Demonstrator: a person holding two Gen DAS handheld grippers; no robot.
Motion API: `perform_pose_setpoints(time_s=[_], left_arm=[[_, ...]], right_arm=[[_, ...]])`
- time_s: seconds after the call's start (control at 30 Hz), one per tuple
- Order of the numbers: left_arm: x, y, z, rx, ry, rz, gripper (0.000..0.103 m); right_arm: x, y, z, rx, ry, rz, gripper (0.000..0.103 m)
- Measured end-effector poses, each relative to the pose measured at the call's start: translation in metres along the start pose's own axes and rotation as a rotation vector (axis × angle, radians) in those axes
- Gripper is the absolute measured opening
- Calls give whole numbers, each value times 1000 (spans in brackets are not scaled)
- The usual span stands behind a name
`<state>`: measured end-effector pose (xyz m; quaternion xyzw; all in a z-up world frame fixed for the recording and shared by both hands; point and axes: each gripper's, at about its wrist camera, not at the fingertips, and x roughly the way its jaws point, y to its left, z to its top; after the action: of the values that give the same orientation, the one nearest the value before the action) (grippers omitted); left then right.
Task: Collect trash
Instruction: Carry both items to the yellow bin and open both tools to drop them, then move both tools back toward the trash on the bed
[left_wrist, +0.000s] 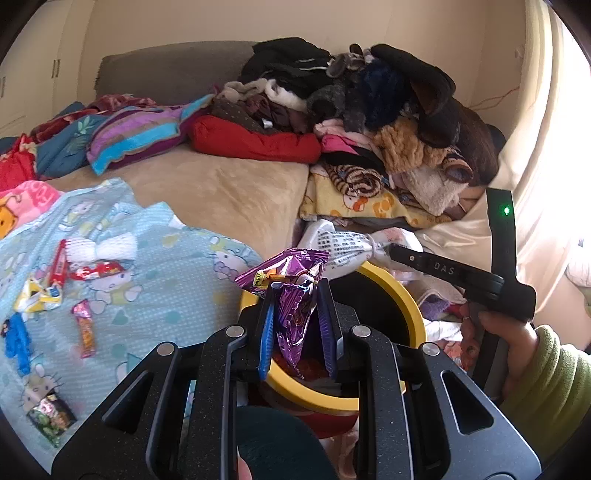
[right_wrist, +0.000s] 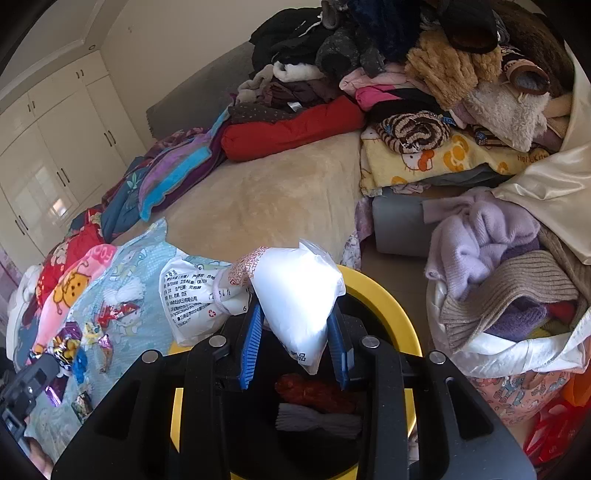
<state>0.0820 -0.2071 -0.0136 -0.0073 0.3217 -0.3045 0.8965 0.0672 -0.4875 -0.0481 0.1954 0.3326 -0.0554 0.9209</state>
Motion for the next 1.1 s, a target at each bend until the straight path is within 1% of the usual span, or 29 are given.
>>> perform_pose_setpoints(time_s=[0.17, 0.33, 0.4, 0.5, 0.53, 0.57, 0.6, 0.63, 0.67, 0.7, 0.77, 0.87, 0.97, 1.1], left_arm=[[15, -10, -1, 15, 27, -19, 16], [34, -15, -5, -4, 66, -34, 16], [41, -17, -6, -7, 79, -36, 16], [50, -18, -7, -12, 92, -41, 16], [52, -19, -8, -7, 91, -38, 21], [56, -19, -10, -11, 96, -37, 35], [58, -18, -10, -20, 99, -37, 45], [58, -16, -11, -30, 97, -36, 59], [58, -14, -13, -45, 94, -34, 66], [57, -12, -14, -53, 94, -30, 68], [53, -8, -15, -71, 88, -14, 87], [44, -1, -14, -91, 65, 6, 92], [34, 3, -12, -99, 45, 34, 92], [21, 10, -12, -100, 22, 69, 92]], right_arm=[[4, -5, -2, 8, 15, -14, 31], [8, -11, -2, 28, 30, -14, 33], [8, -15, -1, 55, 34, 0, 34], [9, -16, 1, 56, 40, 10, 38], [9, -16, 1, 55, 42, 14, 42], [9, -16, 1, 55, 44, 19, 46], [9, -16, 1, 57, 41, 25, 47], [9, -15, 1, 57, 41, 24, 51], [9, -15, 1, 57, 42, 20, 55], [8, -15, 1, 58, 39, 19, 56], [8, -13, 1, 57, 37, 20, 60], [8, -8, 0, 51, 31, 22, 63], [7, -1, -1, 39, 23, 29, 64], [5, 12, -5, 19, 9, 50, 68]])
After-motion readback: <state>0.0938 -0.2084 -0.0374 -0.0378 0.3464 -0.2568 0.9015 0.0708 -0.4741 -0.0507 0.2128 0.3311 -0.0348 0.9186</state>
